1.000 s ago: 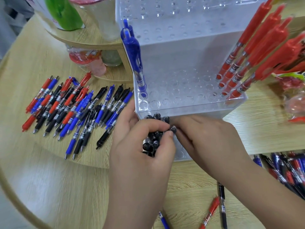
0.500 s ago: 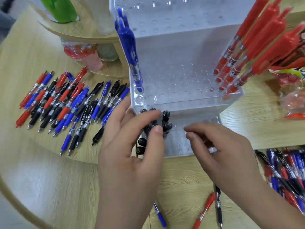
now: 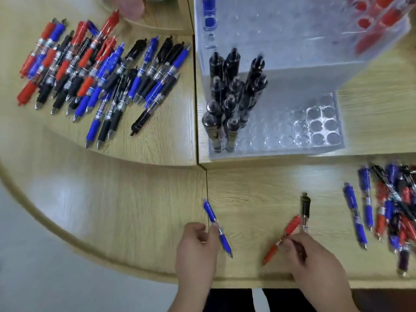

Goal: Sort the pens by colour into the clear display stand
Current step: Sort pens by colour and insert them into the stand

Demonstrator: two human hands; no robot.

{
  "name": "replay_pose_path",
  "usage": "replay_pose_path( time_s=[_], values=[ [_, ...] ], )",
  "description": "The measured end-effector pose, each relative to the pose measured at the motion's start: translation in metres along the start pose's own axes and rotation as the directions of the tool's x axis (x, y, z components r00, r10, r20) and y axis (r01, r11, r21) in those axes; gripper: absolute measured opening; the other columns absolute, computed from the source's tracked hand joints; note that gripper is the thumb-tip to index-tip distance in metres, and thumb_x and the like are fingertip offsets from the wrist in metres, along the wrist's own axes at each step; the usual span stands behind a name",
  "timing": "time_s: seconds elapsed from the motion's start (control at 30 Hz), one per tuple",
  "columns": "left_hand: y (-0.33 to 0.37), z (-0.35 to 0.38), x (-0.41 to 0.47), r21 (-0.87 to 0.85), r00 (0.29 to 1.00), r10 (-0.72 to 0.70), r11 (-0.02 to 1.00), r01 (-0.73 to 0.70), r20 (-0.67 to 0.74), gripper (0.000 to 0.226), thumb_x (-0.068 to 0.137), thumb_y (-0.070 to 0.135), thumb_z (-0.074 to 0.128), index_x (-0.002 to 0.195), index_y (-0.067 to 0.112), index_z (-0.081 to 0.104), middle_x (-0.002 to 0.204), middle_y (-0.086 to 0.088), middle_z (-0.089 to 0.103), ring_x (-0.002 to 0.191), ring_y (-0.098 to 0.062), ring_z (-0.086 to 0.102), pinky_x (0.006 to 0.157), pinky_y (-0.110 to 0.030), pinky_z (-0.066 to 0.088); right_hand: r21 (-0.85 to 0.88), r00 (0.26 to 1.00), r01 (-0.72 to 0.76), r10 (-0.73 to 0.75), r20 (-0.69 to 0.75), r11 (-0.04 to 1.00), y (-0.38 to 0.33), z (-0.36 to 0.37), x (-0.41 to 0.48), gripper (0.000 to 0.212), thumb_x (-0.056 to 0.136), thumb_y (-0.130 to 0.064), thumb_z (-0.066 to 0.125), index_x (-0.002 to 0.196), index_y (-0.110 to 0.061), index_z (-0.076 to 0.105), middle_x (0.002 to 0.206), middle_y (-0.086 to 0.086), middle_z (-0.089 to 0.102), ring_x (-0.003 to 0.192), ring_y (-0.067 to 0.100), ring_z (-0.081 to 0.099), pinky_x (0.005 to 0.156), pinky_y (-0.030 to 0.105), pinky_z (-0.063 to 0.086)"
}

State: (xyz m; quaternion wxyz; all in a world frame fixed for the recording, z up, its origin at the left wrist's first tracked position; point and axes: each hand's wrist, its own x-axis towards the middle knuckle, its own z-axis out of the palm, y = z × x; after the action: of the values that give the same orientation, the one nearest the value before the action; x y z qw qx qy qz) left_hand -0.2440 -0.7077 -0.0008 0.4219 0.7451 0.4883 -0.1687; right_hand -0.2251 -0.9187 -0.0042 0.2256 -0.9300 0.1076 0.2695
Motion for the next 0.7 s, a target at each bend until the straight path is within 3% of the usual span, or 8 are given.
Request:
replay_pose_path(
  time_s=[0.1, 0.27, 0.4, 0.5, 0.7],
  values=[
    [0.005, 0.011, 0.0, 0.056, 0.998, -0.051, 0.997, 0.053, -0.046, 0.035, 0.085, 0.058, 0.062, 0.095, 0.026, 0.054, 0.074, 0.016, 0.061, 0.07, 0.003, 0.058, 0.057, -0.022, 0.042, -0.108, 0.995, -0.093, 0.098, 0.034, 0.99, 0.024, -0.001, -0.004, 0.016, 0.09, -0.055, 0.05, 0.083, -0.041, 0.05, 0.075, -0.015, 0.062, 0.069, 0.01, 0.059, 0.066, 0.032, 0.05],
    [0.01, 0.024, 0.008, 0.125, 0.997, 0.007, 0.992, 0.003, -0.082, 0.032, 0.087, 0.054, 0.061, 0.09, 0.023, 0.054, 0.068, 0.01, 0.063, 0.061, -0.005, 0.06, 0.054, -0.026, 0.045, -0.304, 0.992, -0.014, 0.053, 0.119, 0.953, 0.016, 0.002, 0.005, 0.044, 0.093, -0.066, 0.035, 0.083, -0.028, 0.053, 0.072, -0.007, 0.06, 0.078, 0.012, 0.065, 0.063, 0.029, 0.048],
    [0.013, 0.03, 0.012, 0.163, 0.991, 0.031, 0.987, -0.009, -0.132, 0.025, 0.088, 0.045, 0.063, 0.09, 0.022, 0.052, 0.067, 0.01, 0.063, 0.061, -0.01, 0.061, 0.057, -0.029, 0.049, -0.25, 0.986, -0.034, 0.073, 0.149, 0.968, -0.011, 0.003, 0.018, 0.039, 0.092, -0.066, 0.037, 0.088, -0.029, 0.048, 0.075, -0.008, 0.058, 0.082, 0.013, 0.064, 0.064, 0.027, 0.044],
    [0.016, 0.032, 0.013, 0.072, 0.992, 0.034, 0.997, -0.025, -0.125, 0.017, 0.088, 0.031, 0.066, 0.093, 0.018, 0.056, 0.068, 0.009, 0.064, 0.061, -0.009, 0.062, 0.059, -0.03, 0.05, -0.194, 0.986, -0.065, 0.093, 0.14, 0.979, -0.021, 0.002, 0.023, 0.031, 0.093, -0.057, 0.042, 0.094, -0.029, 0.054, 0.071, -0.009, 0.059, 0.071, 0.013, 0.06, 0.063, 0.027, 0.048],
    [0.037, 0.032, 0.006, -0.053, 0.98, 0.197, 0.979, -0.195, 0.015, 0.007, 0.086, 0.016, 0.066, 0.088, 0.022, 0.063, 0.071, 0.006, 0.066, 0.062, 0.0, 0.06, 0.054, -0.013, 0.043, 0.001, 0.989, -0.112, 0.111, 0.094, 0.994, -0.018, -0.012, 0.025, 0.019, 0.085, -0.047, 0.052, 0.083, -0.028, 0.056, 0.07, -0.009, 0.064, 0.069, 0.009, 0.062, 0.063, 0.03, 0.052]
  ],
)
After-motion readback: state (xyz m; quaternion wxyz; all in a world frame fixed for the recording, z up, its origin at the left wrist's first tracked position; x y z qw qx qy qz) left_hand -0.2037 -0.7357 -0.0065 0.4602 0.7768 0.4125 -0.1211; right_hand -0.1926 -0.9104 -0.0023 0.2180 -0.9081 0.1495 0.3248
